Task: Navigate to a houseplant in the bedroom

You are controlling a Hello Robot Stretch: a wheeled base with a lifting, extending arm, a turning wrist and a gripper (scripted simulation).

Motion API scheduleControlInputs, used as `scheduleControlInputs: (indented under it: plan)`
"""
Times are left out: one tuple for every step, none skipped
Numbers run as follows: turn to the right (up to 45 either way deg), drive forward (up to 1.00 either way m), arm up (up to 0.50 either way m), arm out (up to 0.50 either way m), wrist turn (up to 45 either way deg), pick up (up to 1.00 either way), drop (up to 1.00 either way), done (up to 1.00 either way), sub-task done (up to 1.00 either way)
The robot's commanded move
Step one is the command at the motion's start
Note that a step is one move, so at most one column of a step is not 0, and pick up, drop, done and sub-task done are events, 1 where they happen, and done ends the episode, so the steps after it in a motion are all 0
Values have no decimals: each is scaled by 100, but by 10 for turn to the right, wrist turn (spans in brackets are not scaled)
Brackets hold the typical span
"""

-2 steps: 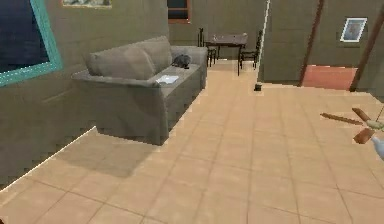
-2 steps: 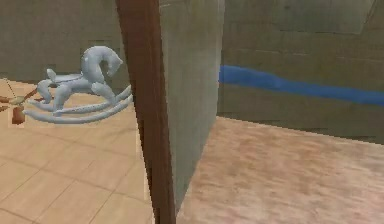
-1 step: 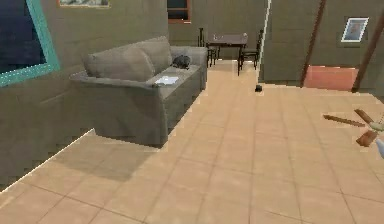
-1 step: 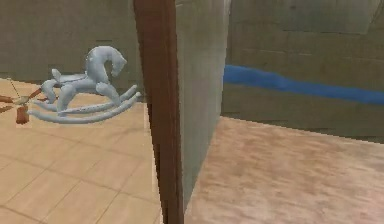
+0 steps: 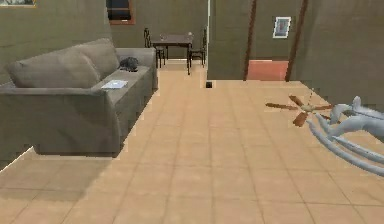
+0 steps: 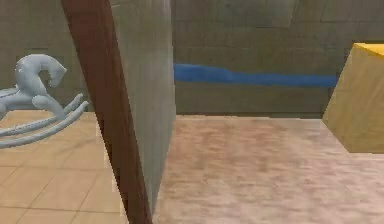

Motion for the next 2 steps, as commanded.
scheduleControlInputs:
  plan:
    - [0, 50, 0, 0, 0, 0, 0, 0, 0]
    - [120, 0, 0, 0, 0, 0, 0, 0, 0]
